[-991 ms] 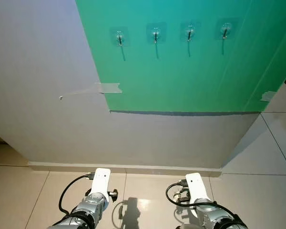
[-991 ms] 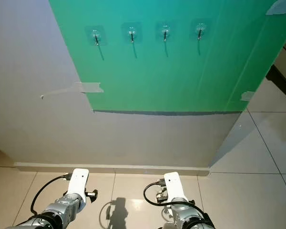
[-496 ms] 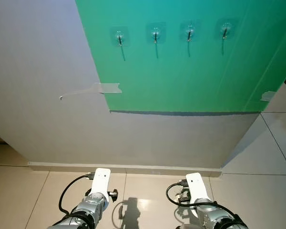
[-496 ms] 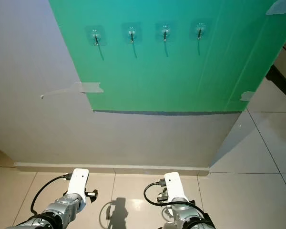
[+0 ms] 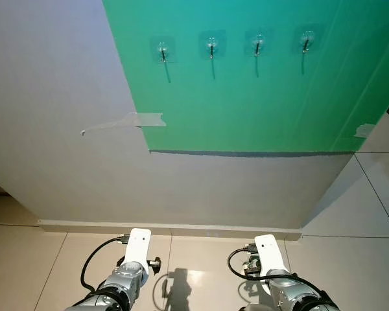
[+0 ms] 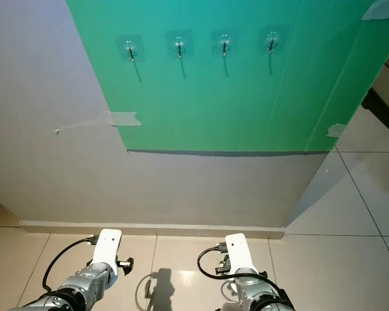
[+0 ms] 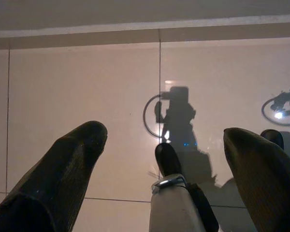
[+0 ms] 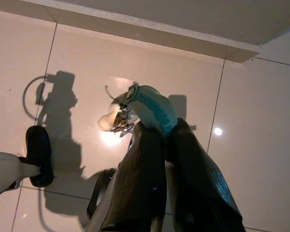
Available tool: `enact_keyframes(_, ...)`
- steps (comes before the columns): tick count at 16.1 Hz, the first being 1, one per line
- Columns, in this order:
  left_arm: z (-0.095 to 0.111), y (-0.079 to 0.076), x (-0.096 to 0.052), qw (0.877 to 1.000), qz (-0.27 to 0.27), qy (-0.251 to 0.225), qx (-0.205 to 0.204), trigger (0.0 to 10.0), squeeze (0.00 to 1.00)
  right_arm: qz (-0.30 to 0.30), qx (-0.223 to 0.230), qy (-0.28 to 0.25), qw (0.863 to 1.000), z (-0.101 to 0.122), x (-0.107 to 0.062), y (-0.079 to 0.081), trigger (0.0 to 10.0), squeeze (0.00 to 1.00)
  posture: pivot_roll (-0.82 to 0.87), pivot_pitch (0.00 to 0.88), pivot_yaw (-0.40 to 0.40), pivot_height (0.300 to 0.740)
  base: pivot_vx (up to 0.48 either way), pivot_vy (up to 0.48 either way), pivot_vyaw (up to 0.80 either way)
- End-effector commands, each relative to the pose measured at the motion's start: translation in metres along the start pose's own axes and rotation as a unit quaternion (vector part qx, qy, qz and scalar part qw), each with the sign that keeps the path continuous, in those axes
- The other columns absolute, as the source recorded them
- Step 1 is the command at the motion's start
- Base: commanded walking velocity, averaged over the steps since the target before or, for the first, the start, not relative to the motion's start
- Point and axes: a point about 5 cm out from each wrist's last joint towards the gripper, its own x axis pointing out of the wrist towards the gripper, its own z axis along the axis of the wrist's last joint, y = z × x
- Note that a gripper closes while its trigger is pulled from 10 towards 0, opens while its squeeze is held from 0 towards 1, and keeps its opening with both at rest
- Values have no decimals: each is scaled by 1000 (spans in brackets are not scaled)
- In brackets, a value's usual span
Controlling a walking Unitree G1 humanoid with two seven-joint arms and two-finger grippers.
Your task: Hang keys on a hook
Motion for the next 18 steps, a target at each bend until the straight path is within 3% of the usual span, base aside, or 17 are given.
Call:
enact_keyframes(1,-1,1,0,1000,3,2,-3,10000,0,3,-2,-6,1000,6,1,0,0,0,-173,0,79,740,0,0,0)
enact_keyframes(5,0,0,0,1000,2,1,-2,10000,0,3,2,-9,1000,7,1,-2,0,0,-173,0,78,740,0,0,0)
enact_keyframes(8,-9,-4,0,999,0,10,-41,10000,0,6,55,-3,998,4,0,0,0,0,-173,0,80,740,0,0,0)
enact_keyframes(9,-10,-7,-1,997,0,18,-76,10000,0,11,69,-2,998,3,0,0,0,0,-175,0,78,740,0,0,0)
enact_keyframes(12,-5,-17,0,995,-14,13,-95,10000,0,20,83,-4,996,3,0,2,0,0,-178,0,72,740,0,0,0)
enact_keyframes(18,-11,-17,-1,991,-9,25,-132,10000,0,14,122,8,992,-2,0,4,0,0,-171,0,72,740,0,0,0)
